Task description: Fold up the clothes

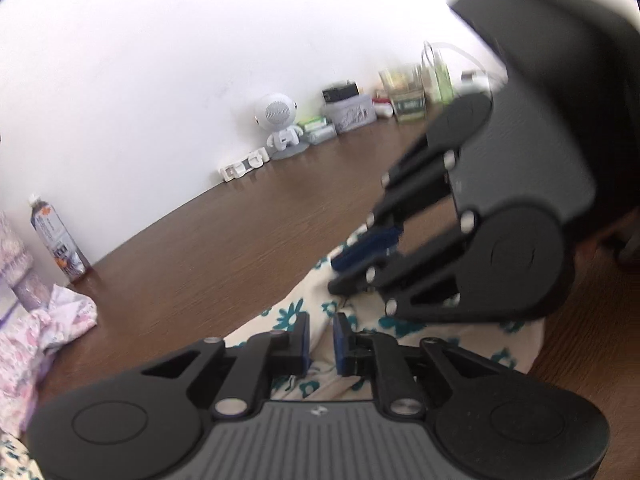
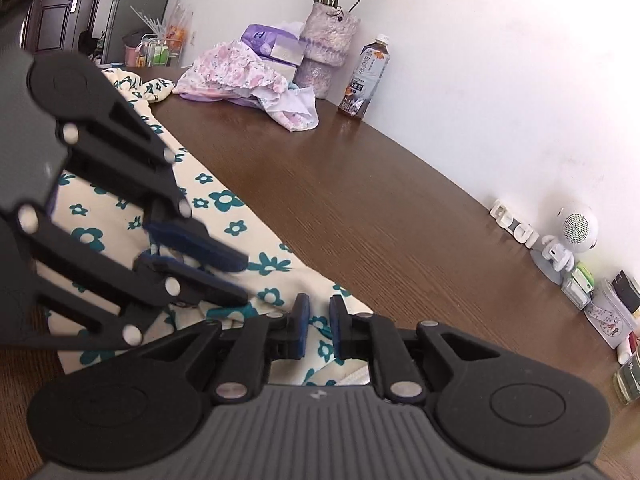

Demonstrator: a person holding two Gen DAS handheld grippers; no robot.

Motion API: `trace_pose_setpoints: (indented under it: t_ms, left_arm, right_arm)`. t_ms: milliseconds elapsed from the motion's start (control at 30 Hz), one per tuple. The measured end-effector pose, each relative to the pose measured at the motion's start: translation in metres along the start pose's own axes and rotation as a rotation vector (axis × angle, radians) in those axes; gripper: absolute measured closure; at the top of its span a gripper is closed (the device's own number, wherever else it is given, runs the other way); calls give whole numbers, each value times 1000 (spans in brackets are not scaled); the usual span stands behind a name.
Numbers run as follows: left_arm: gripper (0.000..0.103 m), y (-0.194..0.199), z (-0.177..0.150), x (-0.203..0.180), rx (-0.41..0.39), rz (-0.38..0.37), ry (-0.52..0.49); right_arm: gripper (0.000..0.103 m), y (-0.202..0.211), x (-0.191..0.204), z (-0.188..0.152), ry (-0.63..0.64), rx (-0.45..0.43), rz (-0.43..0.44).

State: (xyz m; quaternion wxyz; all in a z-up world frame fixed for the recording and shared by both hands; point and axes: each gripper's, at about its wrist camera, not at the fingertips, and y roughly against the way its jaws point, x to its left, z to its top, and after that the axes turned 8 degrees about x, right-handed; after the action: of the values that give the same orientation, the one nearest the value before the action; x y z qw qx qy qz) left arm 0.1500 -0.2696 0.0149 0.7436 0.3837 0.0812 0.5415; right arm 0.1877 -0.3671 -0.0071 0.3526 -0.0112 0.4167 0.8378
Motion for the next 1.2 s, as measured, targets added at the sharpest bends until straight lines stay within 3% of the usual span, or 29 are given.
trace_pose_setpoints:
  t_ms: [133, 267, 367, 533, 667, 800, 1200]
  left_arm:
    - [89, -2, 10, 8, -18, 38, 39]
    - [99, -23, 4, 13, 61, -3, 57]
    - [103, -23, -1, 10, 52, -6, 40]
    - [103, -24, -5, 1, 39, 27, -9]
    - [103, -21, -8, 3, 47, 28, -1]
    - [98, -14, -15, 9, 58, 45, 14]
    - [98, 4, -36, 18, 79, 63, 51]
  right_arm:
    - [92, 1, 2, -1, 16, 8, -3]
    - [92, 5, 0, 1, 1, -22, -16]
    - [92, 7, -5, 3, -40, -63, -38]
    - [92, -1, 0, 7, -38, -56, -12]
    - [91, -5, -4, 5, -45, -21, -15]
    - [91, -5, -7, 3, -51, -16, -7]
    - [91, -5, -3, 3, -28, -14, -24]
